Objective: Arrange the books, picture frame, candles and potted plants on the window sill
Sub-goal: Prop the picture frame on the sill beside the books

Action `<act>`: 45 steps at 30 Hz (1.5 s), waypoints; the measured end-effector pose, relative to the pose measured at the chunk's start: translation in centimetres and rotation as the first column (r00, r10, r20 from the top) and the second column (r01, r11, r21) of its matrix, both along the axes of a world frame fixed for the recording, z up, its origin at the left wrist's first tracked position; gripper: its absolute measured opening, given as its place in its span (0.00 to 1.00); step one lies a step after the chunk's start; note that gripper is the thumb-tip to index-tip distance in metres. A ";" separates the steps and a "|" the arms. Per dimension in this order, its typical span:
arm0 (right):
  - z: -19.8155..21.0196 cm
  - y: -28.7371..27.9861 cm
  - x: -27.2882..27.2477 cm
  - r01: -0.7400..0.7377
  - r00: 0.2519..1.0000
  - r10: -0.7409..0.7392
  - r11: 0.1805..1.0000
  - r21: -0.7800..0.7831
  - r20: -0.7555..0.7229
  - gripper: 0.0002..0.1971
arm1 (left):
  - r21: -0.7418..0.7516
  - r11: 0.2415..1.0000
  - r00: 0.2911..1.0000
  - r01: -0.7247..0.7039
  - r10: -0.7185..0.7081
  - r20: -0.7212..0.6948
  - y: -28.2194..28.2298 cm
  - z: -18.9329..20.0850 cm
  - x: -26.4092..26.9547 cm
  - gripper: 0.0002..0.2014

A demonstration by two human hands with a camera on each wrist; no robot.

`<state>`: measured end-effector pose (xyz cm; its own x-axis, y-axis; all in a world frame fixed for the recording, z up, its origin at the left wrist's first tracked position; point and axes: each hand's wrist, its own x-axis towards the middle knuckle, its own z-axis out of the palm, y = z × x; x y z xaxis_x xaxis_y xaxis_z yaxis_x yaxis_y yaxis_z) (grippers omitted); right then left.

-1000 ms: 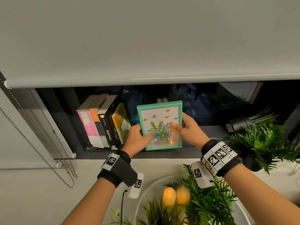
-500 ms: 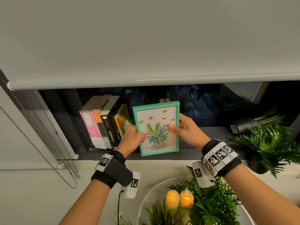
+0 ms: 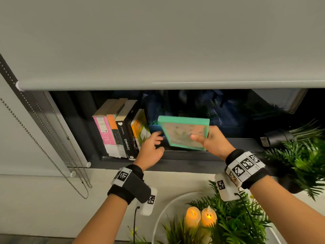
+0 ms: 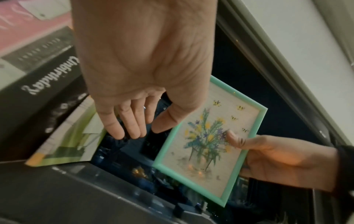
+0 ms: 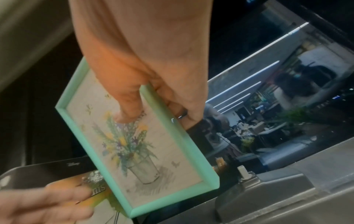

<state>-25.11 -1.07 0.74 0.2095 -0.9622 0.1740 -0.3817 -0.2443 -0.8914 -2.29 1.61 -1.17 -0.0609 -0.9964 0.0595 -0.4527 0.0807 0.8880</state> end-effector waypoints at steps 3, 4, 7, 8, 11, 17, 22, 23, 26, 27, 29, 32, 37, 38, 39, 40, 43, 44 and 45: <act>0.2 -1.6 0.3 0.076 0.994 -0.079 0.996 0.036 0.079 0.17 | 0.010 0.999 0.996 -0.051 0.050 0.070 -0.6 -1.4 1.4 0.29; 0.2 -2.2 0.5 0.080 0.993 -0.083 0.996 0.041 0.081 0.17 | 0.014 0.998 0.995 -0.066 0.065 0.079 -0.8 -1.8 1.7 0.29; 0.0 -3.9 1.6 0.080 0.992 -0.087 0.993 0.091 0.086 0.15 | 0.044 0.992 0.989 -0.115 0.110 0.094 -1.3 -2.8 2.3 0.30; -0.2 -4.6 2.2 0.087 0.991 -0.098 0.989 0.118 0.087 0.15 | 0.053 0.991 0.988 -0.124 0.119 0.094 -1.5 -3.2 2.4 0.31; -0.9 -6.0 3.7 0.081 0.988 -0.103 0.980 0.183 0.112 0.15 | 0.065 0.990 0.989 -0.122 0.116 0.091 -2.1 -4.0 2.5 0.33; -2.1 -8.5 6.3 0.041 0.990 -0.078 0.954 0.296 0.114 0.17 | 0.045 0.997 0.996 -0.064 0.062 0.064 -3.5 -5.0 2.7 0.32; -3.0 -10.2 7.1 0.022 0.977 -0.092 0.941 0.339 0.194 0.20 | 0.031 0.998 0.998 -0.057 0.057 0.018 -4.1 -6.0 3.2 0.36; -2.9 -10.4 7.2 0.008 0.970 -0.092 0.939 0.344 0.227 0.19 | 0.028 0.998 0.999 -0.053 0.052 0.012 -4.1 -6.2 3.2 0.37; -3.0 -11.2 7.1 -0.035 0.958 -0.065 0.940 0.339 0.280 0.18 | 0.014 0.999 0.999 -0.050 0.050 -0.001 -4.4 -6.9 3.1 0.38; -3.1 -11.4 7.1 -0.042 0.955 -0.061 0.941 0.337 0.290 0.18 | 0.011 0.998 0.999 -0.054 0.054 -0.007 -4.5 -7.2 3.0 0.39; -3.4 -11.6 7.0 -0.060 0.942 -0.059 0.939 0.340 0.329 0.14 | -0.006 0.998 0.998 -0.065 0.065 -0.026 -4.6 -7.4 2.8 0.39; -3.7 -11.6 6.9 -0.097 0.901 -0.063 0.935 0.342 0.429 0.12 | -0.026 0.997 0.995 -0.077 0.075 -0.062 -4.9 -7.5 2.4 0.39; -3.6 -11.2 6.7 -0.137 0.818 -0.064 0.943 0.302 0.572 0.17 | -0.100 0.983 0.987 -0.154 0.148 -0.070 -5.8 -7.5 2.2 0.32; -3.7 -11.2 6.6 -0.137 0.827 -0.056 0.945 0.297 0.560 0.16 | -0.106 0.980 0.985 -0.171 0.166 -0.054 -6.1 -7.5 2.2 0.30; -3.9 -11.2 6.5 -0.134 0.843 -0.050 0.945 0.300 0.535 0.15 | -0.101 0.978 0.983 -0.183 0.180 -0.035 -6.3 -7.7 2.2 0.29; -4.2 -11.3 6.4 -0.124 0.866 -0.049 0.943 0.310 0.497 0.14 | -0.093 0.977 0.982 -0.191 0.190 -0.016 -6.6 -7.9 2.2 0.29; -5.4 -11.6 5.8 -0.055 0.940 -0.062 0.943 0.327 0.334 0.20 | -0.117 0.971 0.972 -0.210 0.220 0.080 -7.3 -8.5 1.8 0.30; -5.7 -11.6 5.8 -0.037 0.952 -0.067 0.944 0.329 0.299 0.22 | -0.135 0.967 0.964 -0.218 0.234 0.125 -7.4 -8.7 1.6 0.30; -6.0 -11.6 5.7 -0.025 0.958 -0.071 0.944 0.328 0.277 0.23 | -0.146 0.962 0.955 -0.229 0.252 0.159 -7.5 -8.7 1.4 0.29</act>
